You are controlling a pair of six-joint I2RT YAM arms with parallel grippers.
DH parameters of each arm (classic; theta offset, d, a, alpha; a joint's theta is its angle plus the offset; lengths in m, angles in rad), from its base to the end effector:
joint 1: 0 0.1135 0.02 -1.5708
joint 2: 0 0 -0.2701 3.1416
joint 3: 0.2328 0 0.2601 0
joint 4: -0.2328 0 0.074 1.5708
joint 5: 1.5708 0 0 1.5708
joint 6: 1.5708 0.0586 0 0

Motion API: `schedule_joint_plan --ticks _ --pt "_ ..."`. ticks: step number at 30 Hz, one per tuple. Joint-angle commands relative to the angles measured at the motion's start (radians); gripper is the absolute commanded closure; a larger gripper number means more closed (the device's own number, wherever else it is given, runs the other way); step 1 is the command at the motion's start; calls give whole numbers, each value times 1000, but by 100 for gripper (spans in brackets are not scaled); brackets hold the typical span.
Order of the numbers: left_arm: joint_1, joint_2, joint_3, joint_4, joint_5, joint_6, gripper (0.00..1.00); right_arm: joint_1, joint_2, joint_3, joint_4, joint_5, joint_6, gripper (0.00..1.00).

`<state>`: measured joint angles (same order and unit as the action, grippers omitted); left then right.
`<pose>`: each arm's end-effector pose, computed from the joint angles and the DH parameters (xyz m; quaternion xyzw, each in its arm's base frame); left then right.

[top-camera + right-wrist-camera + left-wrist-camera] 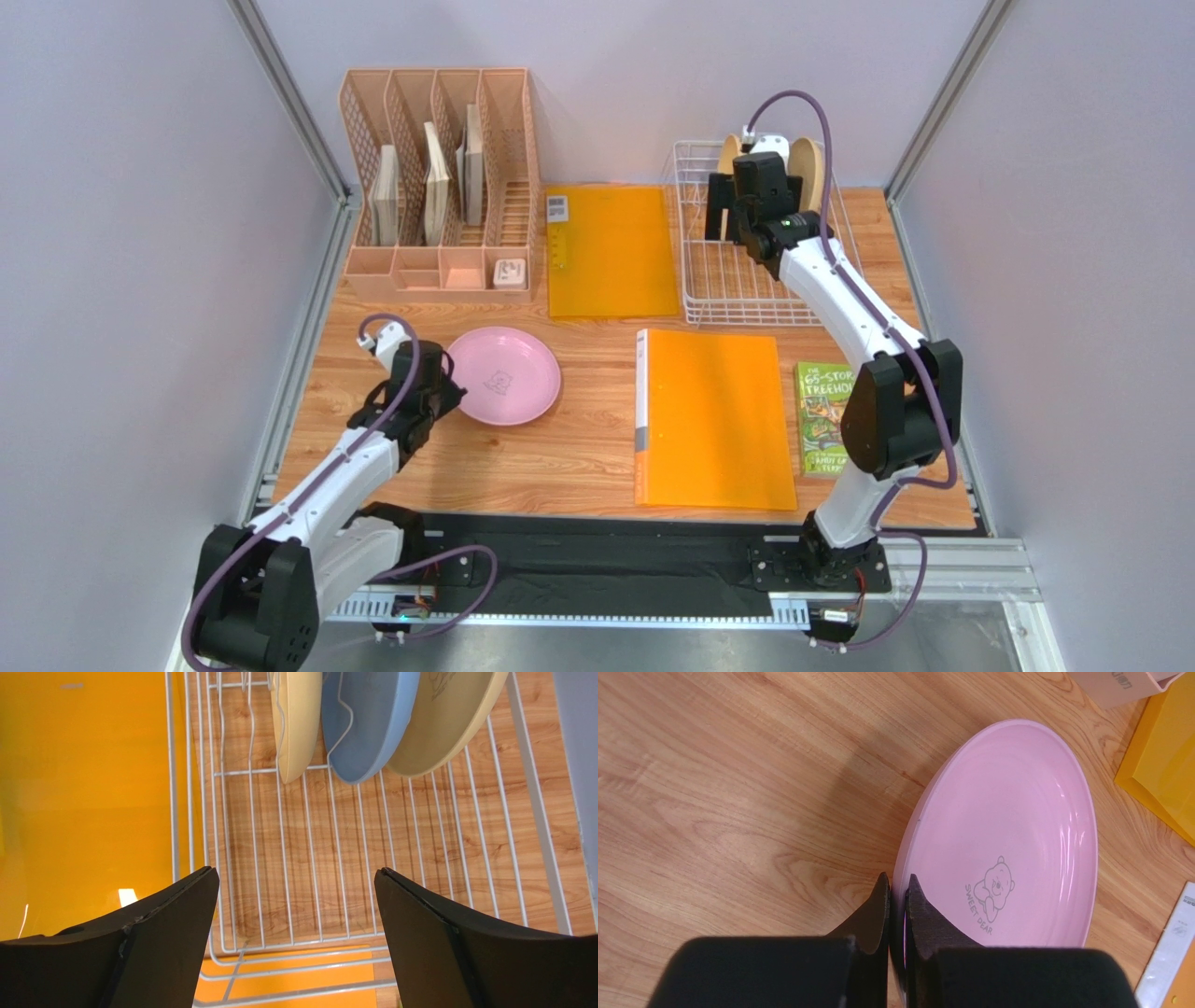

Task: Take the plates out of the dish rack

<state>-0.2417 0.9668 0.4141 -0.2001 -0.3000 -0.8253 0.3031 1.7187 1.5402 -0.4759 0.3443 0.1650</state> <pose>0.2065 -0.0331 0.1652 -0.3179 0.8518 -0.0819 0.4083 0.4087 0.1071 0.3161 0.0146 0.8867 -0.0484 0.4595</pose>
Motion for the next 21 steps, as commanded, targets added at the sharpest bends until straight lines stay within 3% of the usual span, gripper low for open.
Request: schedule_joint_plan --ticks 1,3,4,7,12,14,16,20,21 --pt "-2 10 -41 1 -31 -11 93 -21 50 107 17 76 -35 12" --pt "-2 10 -44 8 -24 -11 87 -27 80 144 28 96 -56 12" --pt "-2 12 -52 11 -24 -11 76 -28 93 158 31 110 -62 12" --pt "-2 18 -60 21 -24 -15 61 -41 154 230 36 127 -88 12" --pt "-2 16 -60 15 -7 -14 49 -52 292 359 37 108 -127 16" --pt "-2 6 -60 7 -2 -18 38 -55 361 432 40 114 -142 18" --pt "-2 -23 -63 -10 -11 -18 20 -55 422 484 25 114 -157 21" --pt "-2 -109 -66 -15 -16 26 16 -56 499 584 37 166 -208 30" --pt "-2 -146 -66 -6 -10 43 16 -56 512 600 40 167 -220 39"
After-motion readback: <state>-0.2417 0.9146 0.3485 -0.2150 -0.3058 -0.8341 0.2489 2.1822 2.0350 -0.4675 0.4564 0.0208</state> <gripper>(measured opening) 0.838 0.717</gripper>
